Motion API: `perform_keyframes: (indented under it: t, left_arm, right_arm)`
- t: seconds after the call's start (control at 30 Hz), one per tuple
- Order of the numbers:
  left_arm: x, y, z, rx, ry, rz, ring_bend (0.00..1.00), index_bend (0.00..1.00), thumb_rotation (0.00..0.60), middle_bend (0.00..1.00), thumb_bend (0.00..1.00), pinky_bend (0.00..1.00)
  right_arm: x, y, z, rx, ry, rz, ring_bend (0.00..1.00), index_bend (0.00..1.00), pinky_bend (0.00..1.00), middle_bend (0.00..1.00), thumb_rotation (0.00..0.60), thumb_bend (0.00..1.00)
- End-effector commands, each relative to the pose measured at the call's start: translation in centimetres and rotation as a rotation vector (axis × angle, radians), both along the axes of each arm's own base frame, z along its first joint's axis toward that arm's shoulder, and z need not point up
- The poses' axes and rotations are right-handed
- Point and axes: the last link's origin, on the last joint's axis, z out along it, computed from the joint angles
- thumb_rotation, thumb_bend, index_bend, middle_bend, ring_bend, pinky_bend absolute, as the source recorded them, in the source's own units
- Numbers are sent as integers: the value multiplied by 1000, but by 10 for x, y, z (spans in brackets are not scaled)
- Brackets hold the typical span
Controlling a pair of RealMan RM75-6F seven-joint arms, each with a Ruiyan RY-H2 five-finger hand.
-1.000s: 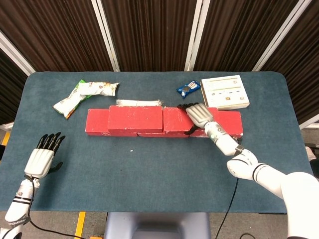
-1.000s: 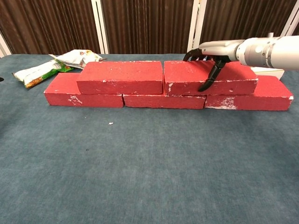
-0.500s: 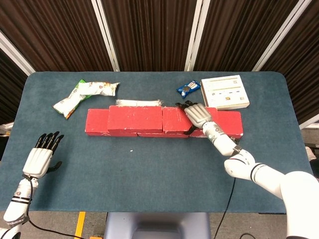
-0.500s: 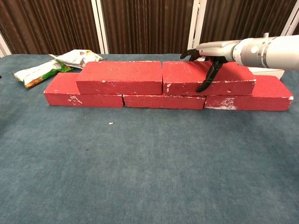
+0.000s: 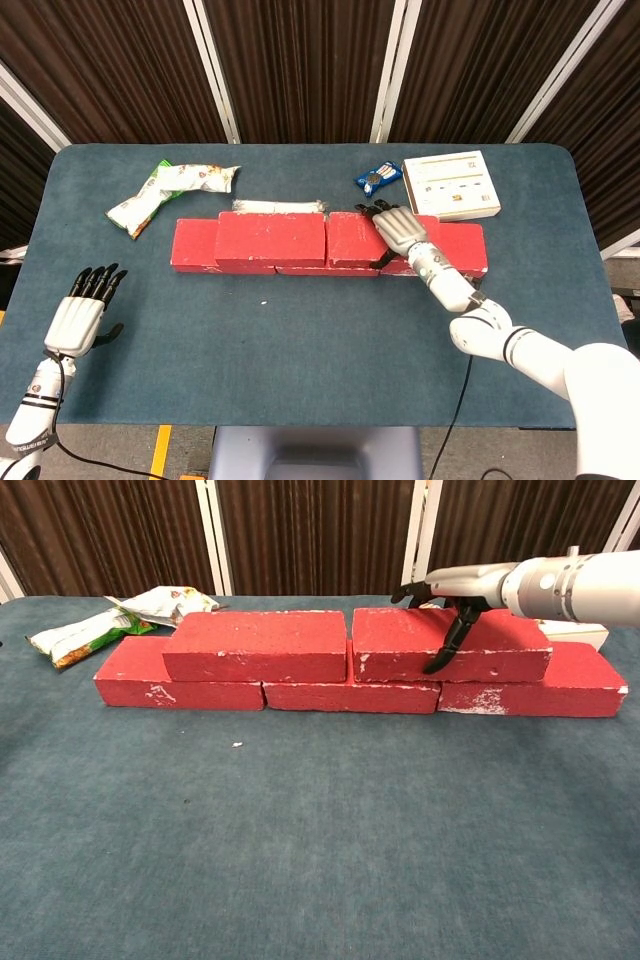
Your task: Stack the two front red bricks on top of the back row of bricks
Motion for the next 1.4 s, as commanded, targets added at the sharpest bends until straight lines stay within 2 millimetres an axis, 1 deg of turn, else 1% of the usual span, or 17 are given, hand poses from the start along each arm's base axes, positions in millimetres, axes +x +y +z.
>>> perform_keyframes:
  t: [0.03,0.2,0.37,0.53,0.87,1.1,1.2,1.27,1.37,1.4]
  left_arm:
    - [0,0,0,0,1,1,0,0,600,0,273,50]
    - [0,1,0,4,4,2,0,0,600,0,272,50]
    - [-1,1,0,-1,1,6,0,0,600,0,271,50]
    - [-2,1,-1,-6,2,13,0,0,600,0,271,48]
    - [-1,1,-1,-3,4,12,0,0,600,0,273,47]
    - [0,0,0,-1,-1,3,0,0,600,0,272,47]
    - [2,-1,0,0,-2,-4,0,0,600,0,272,47]
    - [2,-2,0,1,-4,-7,0,0,600,0,273,47]
    - [4,-3,0,0,-3,-13,0,0,600,0,272,47]
    - [4,-4,0,-1,-2,-16,0,0,600,0,273,47]
  right_arm:
    - [1,-1,-2,5,3,-2,167,22,453,267,600,147]
    - [2,-1,-4,14,2,-6,136,0,426,238,600,147]
    - [1,-1,-3,15,0,-14,59,0,373,156,600,147]
    - [1,-2,-3,23,-11,-34,6,0,349,110,600,142]
    - [1,-2,-2,37,-11,-46,0,0,234,23,600,47]
    - [4,2,2,44,-46,-57,0,0,177,0,600,0]
    - [5,6,12,29,-84,-49,0,0,164,0,600,0]
    - [2,9,25,8,-113,-49,0,0,159,0,600,0]
    - [-8,13,48,-29,-139,-57,0,0,156,0,600,0]
    - [-14,14,58,-47,-143,-63,0,0,155,0,600,0]
